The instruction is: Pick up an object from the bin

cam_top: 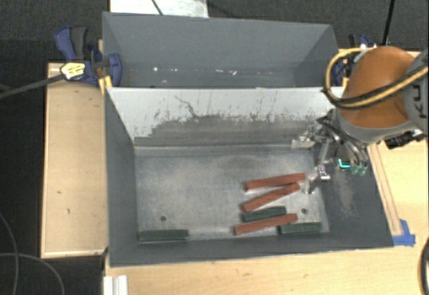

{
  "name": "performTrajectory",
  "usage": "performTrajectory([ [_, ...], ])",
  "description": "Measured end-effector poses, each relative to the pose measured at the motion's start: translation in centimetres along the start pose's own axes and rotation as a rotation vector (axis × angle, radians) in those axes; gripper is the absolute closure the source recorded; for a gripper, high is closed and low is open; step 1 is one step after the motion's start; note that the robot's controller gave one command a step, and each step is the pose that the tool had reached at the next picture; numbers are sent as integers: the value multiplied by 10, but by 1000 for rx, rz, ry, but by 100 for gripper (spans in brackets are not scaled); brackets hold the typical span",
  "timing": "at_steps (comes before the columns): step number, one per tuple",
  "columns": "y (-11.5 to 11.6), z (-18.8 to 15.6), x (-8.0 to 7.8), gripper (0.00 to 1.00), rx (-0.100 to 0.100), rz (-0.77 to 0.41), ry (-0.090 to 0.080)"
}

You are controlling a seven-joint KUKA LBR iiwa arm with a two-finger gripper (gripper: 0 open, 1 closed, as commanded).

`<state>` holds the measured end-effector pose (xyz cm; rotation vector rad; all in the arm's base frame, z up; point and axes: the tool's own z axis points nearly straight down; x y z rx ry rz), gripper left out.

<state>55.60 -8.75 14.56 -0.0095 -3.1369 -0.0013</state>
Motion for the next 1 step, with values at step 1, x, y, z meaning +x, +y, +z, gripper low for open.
performTrajectory([
  [1, 0, -4, -2, 0, 1, -3, -8],
])
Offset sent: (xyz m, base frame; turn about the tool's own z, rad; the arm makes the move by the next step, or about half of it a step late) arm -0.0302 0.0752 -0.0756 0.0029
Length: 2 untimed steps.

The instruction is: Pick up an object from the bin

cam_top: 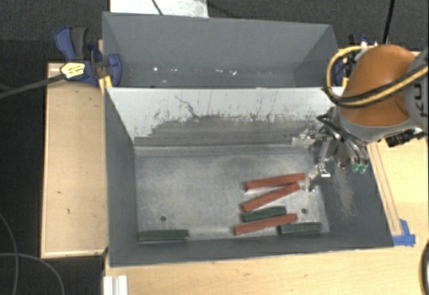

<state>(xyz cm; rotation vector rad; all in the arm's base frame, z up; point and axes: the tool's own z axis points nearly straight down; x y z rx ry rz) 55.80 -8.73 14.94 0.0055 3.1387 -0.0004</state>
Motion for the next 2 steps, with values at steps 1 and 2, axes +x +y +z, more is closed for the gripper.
performTrajectory([
  [1, 61, 64, 26, 0, 0, 8, -4],
  [2, 72, 71, 26, 0, 5, -33, -5],
])
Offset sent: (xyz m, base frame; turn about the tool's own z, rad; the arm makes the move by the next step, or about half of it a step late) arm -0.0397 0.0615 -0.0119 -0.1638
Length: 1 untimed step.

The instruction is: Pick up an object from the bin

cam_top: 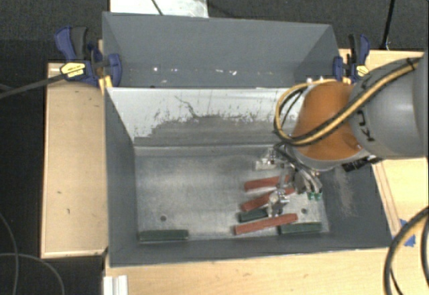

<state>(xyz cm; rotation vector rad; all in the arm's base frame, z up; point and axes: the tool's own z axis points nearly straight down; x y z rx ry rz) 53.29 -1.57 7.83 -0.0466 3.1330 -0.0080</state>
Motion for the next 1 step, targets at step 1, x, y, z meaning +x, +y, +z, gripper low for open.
performTrajectory([
  [1, -1, -23, -23, 0, -5, 33, 3],
])
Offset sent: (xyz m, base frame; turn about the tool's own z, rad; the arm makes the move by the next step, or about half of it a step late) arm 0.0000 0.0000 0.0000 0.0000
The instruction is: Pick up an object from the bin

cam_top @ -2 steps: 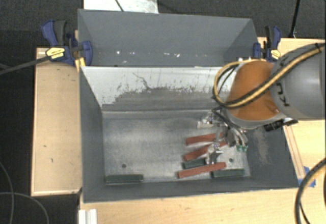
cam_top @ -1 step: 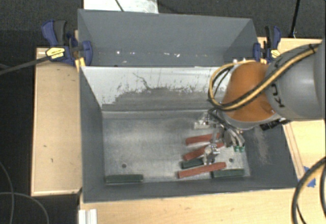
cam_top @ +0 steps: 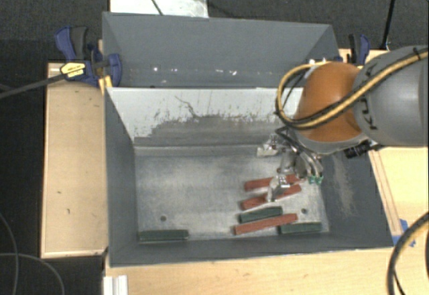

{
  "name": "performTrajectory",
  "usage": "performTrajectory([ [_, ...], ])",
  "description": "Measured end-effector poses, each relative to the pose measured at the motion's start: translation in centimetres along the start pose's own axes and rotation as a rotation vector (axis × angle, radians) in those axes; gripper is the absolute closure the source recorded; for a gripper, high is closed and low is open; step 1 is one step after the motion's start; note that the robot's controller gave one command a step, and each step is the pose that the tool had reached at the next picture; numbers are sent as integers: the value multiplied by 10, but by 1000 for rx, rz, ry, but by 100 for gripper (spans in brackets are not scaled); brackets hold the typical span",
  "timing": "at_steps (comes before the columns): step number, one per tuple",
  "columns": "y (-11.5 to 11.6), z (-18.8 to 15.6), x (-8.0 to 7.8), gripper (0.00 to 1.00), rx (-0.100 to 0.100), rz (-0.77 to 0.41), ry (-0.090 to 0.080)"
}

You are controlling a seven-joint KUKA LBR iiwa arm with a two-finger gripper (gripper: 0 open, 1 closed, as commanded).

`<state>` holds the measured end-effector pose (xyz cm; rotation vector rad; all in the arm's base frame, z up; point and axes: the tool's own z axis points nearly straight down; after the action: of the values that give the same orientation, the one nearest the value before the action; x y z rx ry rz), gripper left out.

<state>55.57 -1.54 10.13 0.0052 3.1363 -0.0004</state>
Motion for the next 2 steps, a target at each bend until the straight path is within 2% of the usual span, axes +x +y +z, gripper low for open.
performTrajectory([
  [1, 0, 17, 17, 0, 0, -26, 2],
  [2, 6, 26, -26, 100, 0, -4, 1],
])
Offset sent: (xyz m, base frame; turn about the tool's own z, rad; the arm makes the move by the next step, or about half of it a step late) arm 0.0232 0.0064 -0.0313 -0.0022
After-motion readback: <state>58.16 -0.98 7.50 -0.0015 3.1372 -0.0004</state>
